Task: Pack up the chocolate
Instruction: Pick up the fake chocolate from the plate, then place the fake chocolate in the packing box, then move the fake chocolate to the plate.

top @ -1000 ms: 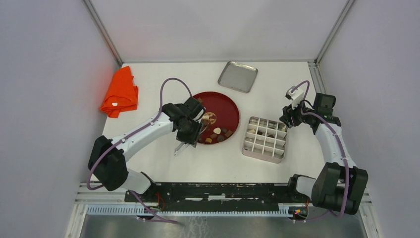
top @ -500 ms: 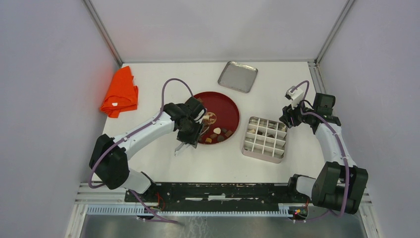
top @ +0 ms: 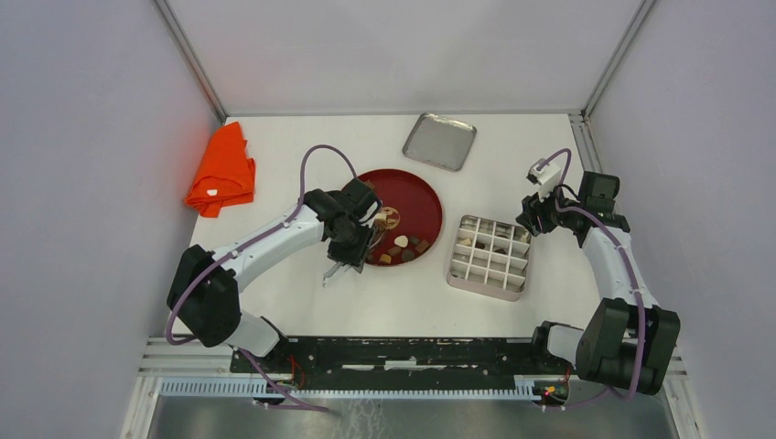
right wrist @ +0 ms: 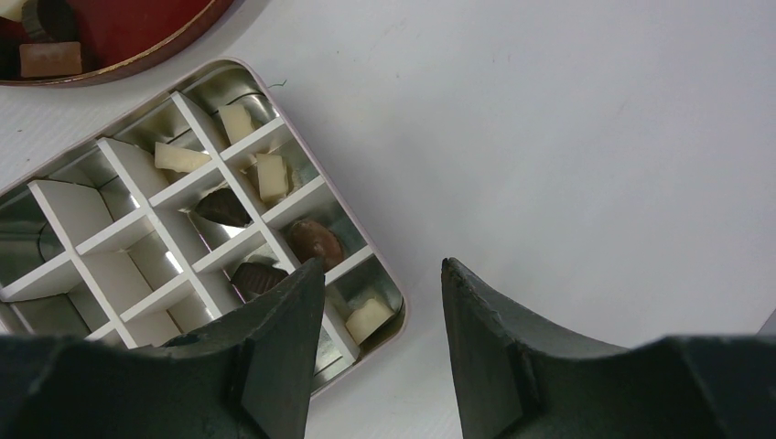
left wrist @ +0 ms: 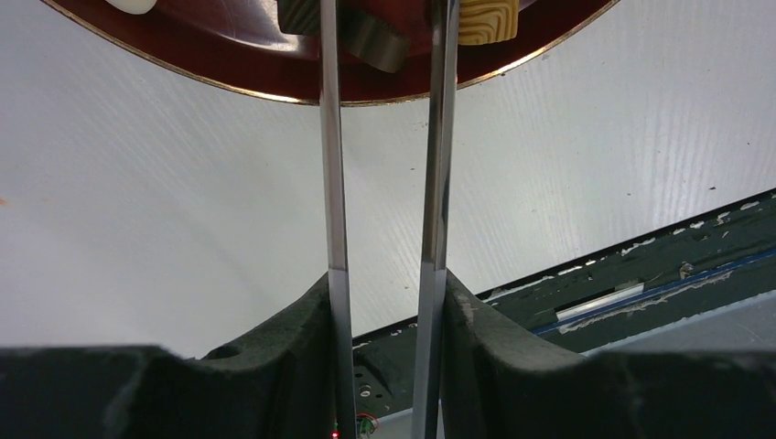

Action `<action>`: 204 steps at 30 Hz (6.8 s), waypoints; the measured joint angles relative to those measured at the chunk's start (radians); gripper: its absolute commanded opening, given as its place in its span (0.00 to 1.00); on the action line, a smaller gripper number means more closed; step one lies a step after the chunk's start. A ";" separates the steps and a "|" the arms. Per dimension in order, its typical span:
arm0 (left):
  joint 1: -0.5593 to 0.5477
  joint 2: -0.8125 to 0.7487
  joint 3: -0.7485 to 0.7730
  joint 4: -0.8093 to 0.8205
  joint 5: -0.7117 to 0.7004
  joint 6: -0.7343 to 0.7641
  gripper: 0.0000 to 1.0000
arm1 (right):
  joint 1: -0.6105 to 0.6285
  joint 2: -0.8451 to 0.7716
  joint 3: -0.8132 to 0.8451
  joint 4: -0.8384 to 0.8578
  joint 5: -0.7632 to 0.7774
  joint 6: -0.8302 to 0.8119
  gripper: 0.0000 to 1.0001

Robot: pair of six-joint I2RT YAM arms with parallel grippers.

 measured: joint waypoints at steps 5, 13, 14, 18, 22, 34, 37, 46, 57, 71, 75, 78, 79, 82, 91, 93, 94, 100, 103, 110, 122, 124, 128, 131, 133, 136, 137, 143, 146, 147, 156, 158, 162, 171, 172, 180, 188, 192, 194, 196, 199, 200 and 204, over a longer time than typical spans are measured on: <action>0.000 0.008 0.000 0.000 0.000 0.000 0.23 | 0.000 0.000 0.000 0.000 0.000 0.000 0.56; 0.000 0.017 -0.005 0.001 0.000 0.000 0.02 | 0.000 0.000 0.000 0.000 0.000 0.000 0.56; 0.000 0.016 -0.005 0.001 0.000 0.000 0.02 | 0.000 0.000 0.000 0.000 0.000 0.000 0.56; 0.000 0.002 -0.005 0.000 -0.007 0.000 0.02 | 0.000 0.000 0.000 0.000 0.000 0.000 0.56; 0.000 -0.027 -0.005 0.000 -0.014 -0.001 0.02 | 0.000 0.000 0.000 0.000 0.000 0.000 0.56; 0.000 -0.061 -0.005 0.000 -0.018 -0.001 0.02 | 0.000 0.000 0.000 0.000 0.000 -0.001 0.56; 0.000 -0.087 -0.004 0.000 -0.013 -0.002 0.02 | 0.000 0.000 0.000 0.000 0.000 -0.001 0.56; 0.000 -0.142 -0.004 0.037 0.053 -0.016 0.02 | 0.000 0.000 0.000 0.000 0.001 0.000 0.56; -0.038 -0.169 -0.003 0.231 0.234 -0.109 0.02 | 0.000 -0.011 -0.005 0.081 0.102 0.081 0.55; -0.294 0.103 0.135 0.500 0.290 -0.198 0.02 | 0.000 -0.055 -0.045 0.256 0.425 0.304 0.61; -0.344 0.196 0.196 0.536 0.290 -0.208 0.02 | 0.000 -0.067 -0.049 0.276 0.467 0.325 0.61; -0.367 0.259 0.238 0.550 0.290 -0.213 0.02 | 0.000 -0.067 -0.049 0.285 0.481 0.333 0.61; -0.373 0.278 0.253 0.550 0.290 -0.213 0.02 | 0.000 -0.067 -0.049 0.285 0.484 0.335 0.61; -0.385 0.328 0.297 0.549 0.285 -0.213 0.02 | 0.000 -0.067 -0.049 0.286 0.489 0.335 0.61; -0.412 0.435 0.404 0.533 0.259 -0.212 0.05 | 0.000 -0.067 -0.049 0.291 0.489 0.335 0.61; -0.416 0.450 0.416 0.522 0.248 -0.212 0.06 | 0.000 -0.067 -0.049 0.291 0.489 0.335 0.61; -0.417 0.457 0.423 0.511 0.246 -0.212 0.07 | 0.000 -0.067 -0.049 0.291 0.489 0.335 0.61; -0.417 0.492 0.466 0.473 0.223 -0.212 0.13 | 0.000 -0.067 -0.049 0.291 0.488 0.335 0.61; -0.417 0.512 0.486 0.458 0.220 -0.212 0.19 | 0.000 -0.067 -0.049 0.291 0.488 0.335 0.61; -0.426 0.524 0.511 0.415 0.209 -0.211 0.33 | 0.000 -0.067 -0.049 0.290 0.486 0.335 0.61; -0.432 0.569 0.564 0.370 0.196 -0.209 0.42 | 0.000 -0.067 -0.049 0.287 0.480 0.334 0.61; -0.433 0.576 0.566 0.367 0.196 -0.208 0.43 | 0.000 -0.067 -0.049 0.287 0.480 0.334 0.61; -0.434 0.579 0.576 0.354 0.196 -0.192 0.44 | 0.000 -0.067 -0.049 0.287 0.480 0.334 0.61; -0.434 0.579 0.585 0.347 0.195 -0.189 0.44 | 0.000 -0.067 -0.049 0.285 0.480 0.334 0.61; -0.434 0.579 0.587 0.344 0.195 -0.186 0.44 | 0.000 -0.067 -0.049 0.283 0.480 0.334 0.61; -0.434 0.579 0.588 0.343 0.195 -0.185 0.43 | 0.000 -0.067 -0.049 0.283 0.480 0.334 0.61; -0.434 0.579 0.588 0.342 0.195 -0.185 0.42 | 0.000 -0.067 -0.049 0.283 0.480 0.334 0.61; -0.434 0.578 0.589 0.345 0.195 -0.185 0.40 | 0.000 -0.067 -0.049 0.283 0.477 0.333 0.61; -0.434 0.562 0.586 0.351 0.195 -0.185 0.39 | 0.000 -0.067 -0.049 0.283 0.475 0.333 0.61; -0.434 0.552 0.583 0.354 0.194 -0.185 0.39 | 0.000 -0.067 -0.049 0.283 0.473 0.333 0.61; -0.429 0.376 0.481 0.376 0.139 -0.185 0.39 | 0.000 -0.067 -0.049 0.276 0.457 0.330 0.61; -0.422 0.337 0.443 0.375 0.122 -0.185 0.39 | 0.000 -0.066 -0.049 0.275 0.452 0.329 0.61; -0.393 0.256 0.352 0.365 0.091 -0.185 0.39 | 0.000 -0.064 -0.049 0.274 0.430 0.319 0.61; -0.277 0.114 0.235 0.259 0.022 -0.175 0.39 | 0.000 -0.024 -0.035 0.183 0.300 0.231 0.61; -0.263 0.102 0.227 0.245 0.013 -0.172 0.40 | 0.000 -0.019 -0.031 0.169 0.278 0.216 0.62; -0.174 0.022 0.178 0.168 -0.012 -0.143 0.40 | 0.000 -0.006 -0.016 0.111 0.190 0.157 0.62; -0.127 -0.003 0.124 0.103 -0.013 -0.089 0.40 | 0.000 0.001 -0.016 0.100 0.171 0.148 0.61; -0.110 -0.005 0.105 0.076 -0.018 -0.080 0.40 | 0.000 0.001 -0.016 0.100 0.168 0.148 0.61; -0.097 -0.008 0.095 0.069 -0.019 -0.080 0.40 | 0.000 0.001 -0.016 0.100 0.167 0.146 0.61; -0.083 -0.013 0.088 0.060 -0.022 -0.080 0.40 | 0.000 0.001 -0.016 0.100 0.166 0.146 0.62; -0.069 -0.014 0.082 0.054 -0.041 -0.081 0.40 | 0.000 0.001 -0.016 0.100 0.166 0.146 0.61; -0.066 -0.014 0.082 0.051 -0.046 -0.082 0.40 | 0.000 0.001 -0.016 0.100 0.166 0.146 0.61; -0.063 -0.014 0.081 0.045 -0.070 -0.083 0.41 | 0.000 0.001 -0.016 0.100 0.166 0.146 0.62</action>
